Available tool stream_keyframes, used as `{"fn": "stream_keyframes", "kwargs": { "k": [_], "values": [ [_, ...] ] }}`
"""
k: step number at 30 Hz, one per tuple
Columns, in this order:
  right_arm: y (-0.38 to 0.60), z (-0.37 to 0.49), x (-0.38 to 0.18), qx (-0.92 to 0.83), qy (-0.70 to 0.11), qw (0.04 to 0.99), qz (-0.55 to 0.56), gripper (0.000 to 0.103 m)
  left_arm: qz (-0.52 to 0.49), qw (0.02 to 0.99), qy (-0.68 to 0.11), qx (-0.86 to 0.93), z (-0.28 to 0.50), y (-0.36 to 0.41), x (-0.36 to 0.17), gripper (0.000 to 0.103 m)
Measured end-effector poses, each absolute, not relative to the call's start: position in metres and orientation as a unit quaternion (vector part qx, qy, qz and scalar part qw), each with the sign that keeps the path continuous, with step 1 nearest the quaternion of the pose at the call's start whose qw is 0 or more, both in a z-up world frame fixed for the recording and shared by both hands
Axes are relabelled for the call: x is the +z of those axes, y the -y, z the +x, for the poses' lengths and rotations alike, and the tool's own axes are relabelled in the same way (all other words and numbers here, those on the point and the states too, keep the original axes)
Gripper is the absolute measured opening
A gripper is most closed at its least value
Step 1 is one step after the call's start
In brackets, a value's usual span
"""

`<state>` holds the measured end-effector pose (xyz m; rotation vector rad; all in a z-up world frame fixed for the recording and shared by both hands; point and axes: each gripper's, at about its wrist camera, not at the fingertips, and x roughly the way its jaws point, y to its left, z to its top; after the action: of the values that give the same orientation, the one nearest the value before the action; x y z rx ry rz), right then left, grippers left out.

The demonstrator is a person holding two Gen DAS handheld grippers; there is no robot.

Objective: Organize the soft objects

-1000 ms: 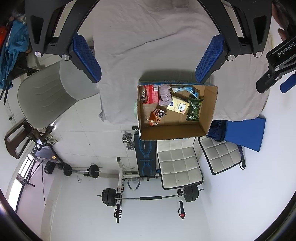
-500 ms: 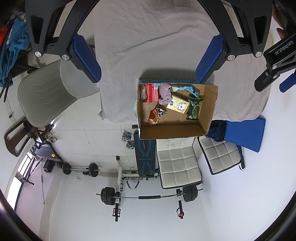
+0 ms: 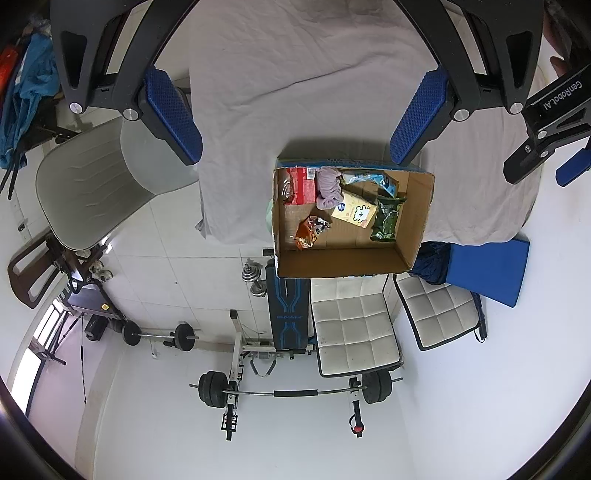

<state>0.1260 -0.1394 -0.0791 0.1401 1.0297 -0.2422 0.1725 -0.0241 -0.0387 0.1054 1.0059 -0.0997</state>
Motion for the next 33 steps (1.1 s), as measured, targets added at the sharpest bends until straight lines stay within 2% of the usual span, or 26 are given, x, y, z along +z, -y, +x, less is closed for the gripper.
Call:
{"fn": "stream_keyframes", "kwargs": {
  "k": [33],
  "values": [
    [0.141,0.126,-0.0766,-0.112,-0.49,0.862,0.071,0.103,0.056,0.874,-0.481,-0.05,0.1677,0.0285,-0.0385,0.102]
  ]
}}
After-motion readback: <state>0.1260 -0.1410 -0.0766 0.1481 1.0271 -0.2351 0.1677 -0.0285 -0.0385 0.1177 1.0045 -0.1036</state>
